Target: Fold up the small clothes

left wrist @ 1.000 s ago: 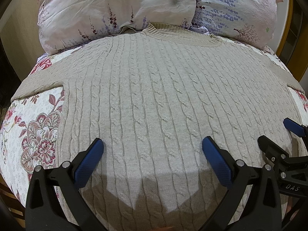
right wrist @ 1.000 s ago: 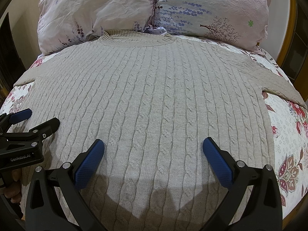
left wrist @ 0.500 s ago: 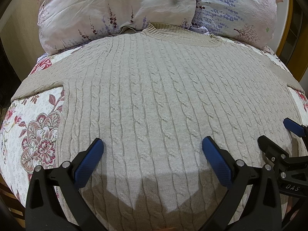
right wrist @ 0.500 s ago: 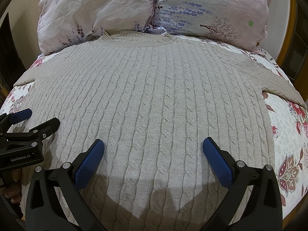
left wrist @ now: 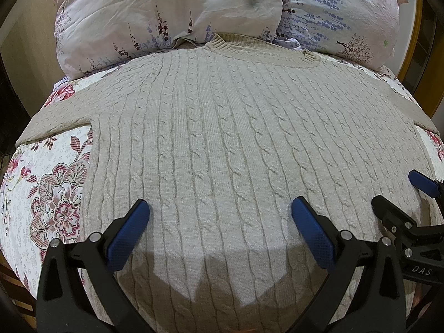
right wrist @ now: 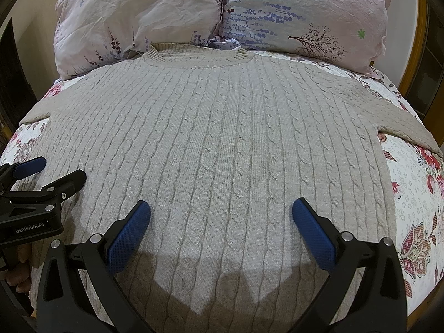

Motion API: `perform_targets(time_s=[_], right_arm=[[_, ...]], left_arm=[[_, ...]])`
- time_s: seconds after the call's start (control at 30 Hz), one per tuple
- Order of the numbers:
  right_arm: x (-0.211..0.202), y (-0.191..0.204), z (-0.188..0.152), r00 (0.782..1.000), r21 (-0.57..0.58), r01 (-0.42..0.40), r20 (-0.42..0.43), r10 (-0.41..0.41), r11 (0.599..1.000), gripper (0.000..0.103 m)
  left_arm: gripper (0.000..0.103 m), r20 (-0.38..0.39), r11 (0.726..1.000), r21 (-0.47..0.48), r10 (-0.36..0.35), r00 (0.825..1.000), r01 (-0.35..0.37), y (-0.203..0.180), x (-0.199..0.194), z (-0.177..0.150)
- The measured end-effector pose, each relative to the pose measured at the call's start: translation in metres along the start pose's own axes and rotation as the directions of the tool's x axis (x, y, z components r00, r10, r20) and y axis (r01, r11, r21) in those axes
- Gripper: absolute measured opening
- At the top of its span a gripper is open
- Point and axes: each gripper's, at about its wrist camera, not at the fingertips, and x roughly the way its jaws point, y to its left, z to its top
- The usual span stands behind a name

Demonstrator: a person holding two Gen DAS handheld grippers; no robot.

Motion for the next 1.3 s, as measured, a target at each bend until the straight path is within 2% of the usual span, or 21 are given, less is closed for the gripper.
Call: perform_targets(time_s=[1.1,1.2,1.3], right_arm=[[-0.001,0.0,0.0,1.0,-0.003,-0.004,-0.006,0.004,1.0,0.102],[-0.001,-0.003,0.0,1.0,-0.007,-0.015,-0.01,0.015,1.0,0.102],[-0.002,-0.011,0.005,0.993,-0.04,-0.111,-0.053,0.109,0.993,0.102]], left_arm=[[0.101,0.001,1.0,0.0,0.0,1.0,0.0,0.0,0.0,0.0],[0.101,0.0,1.0,0.0,0.0,1.0,0.0,0.0,0.0,0.0],[0.101,-0.001,1.0,-0.003,0.0,1.0,0.0,0.0,0.0,0.0]])
